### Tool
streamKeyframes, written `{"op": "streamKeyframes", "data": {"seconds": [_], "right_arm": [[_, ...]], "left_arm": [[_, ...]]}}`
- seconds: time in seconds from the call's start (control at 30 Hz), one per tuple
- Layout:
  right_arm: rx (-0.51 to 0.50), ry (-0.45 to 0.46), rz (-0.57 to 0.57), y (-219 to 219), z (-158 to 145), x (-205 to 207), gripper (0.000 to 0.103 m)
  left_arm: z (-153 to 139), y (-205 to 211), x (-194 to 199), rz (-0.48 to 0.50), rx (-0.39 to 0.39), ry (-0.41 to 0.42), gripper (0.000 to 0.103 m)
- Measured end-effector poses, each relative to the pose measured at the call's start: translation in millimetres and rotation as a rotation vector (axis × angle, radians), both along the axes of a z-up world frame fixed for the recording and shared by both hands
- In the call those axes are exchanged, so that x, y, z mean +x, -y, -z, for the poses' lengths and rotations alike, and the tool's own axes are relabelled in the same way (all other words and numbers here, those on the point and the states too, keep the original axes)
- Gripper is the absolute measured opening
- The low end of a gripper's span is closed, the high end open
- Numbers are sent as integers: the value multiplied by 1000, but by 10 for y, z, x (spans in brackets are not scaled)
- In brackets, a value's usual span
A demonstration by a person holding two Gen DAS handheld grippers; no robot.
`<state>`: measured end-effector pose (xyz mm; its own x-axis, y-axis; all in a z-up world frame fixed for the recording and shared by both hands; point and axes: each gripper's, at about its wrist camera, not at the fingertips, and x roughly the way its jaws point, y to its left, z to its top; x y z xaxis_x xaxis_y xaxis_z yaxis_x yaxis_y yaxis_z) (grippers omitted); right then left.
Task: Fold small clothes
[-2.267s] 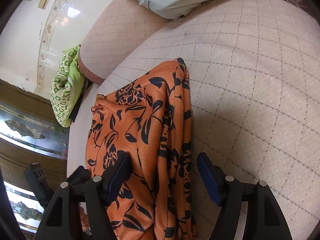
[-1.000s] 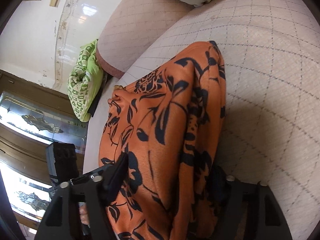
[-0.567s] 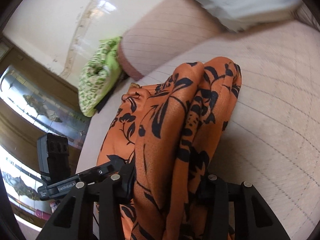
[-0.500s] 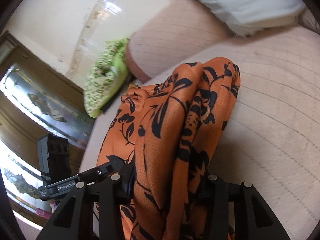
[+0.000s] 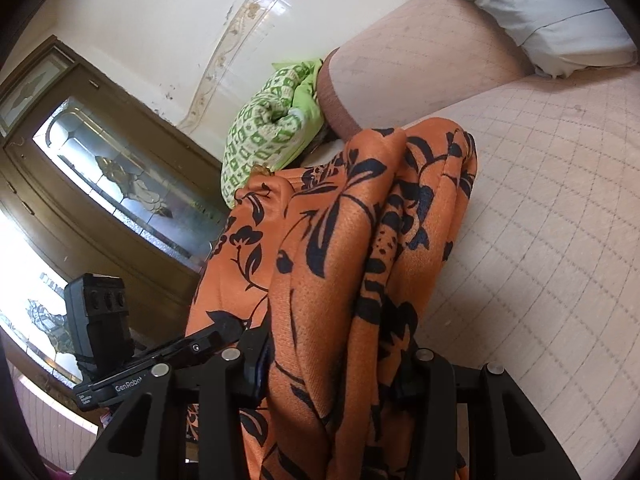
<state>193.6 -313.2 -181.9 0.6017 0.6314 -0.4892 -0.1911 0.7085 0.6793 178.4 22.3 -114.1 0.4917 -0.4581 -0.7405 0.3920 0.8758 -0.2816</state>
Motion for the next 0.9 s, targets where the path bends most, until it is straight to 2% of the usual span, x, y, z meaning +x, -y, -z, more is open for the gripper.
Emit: {"op": "streamKeyframes", "data": {"seconds": [0.5,0.9], "right_arm": [[-9,-20,-20,-56,22,-72,46],[-29,-62,-29,-192,123,115,46]], "left_arm": [[0,25,-212,-31,89,28,41],[57,28,-190,-53,123,-2,42]]}}
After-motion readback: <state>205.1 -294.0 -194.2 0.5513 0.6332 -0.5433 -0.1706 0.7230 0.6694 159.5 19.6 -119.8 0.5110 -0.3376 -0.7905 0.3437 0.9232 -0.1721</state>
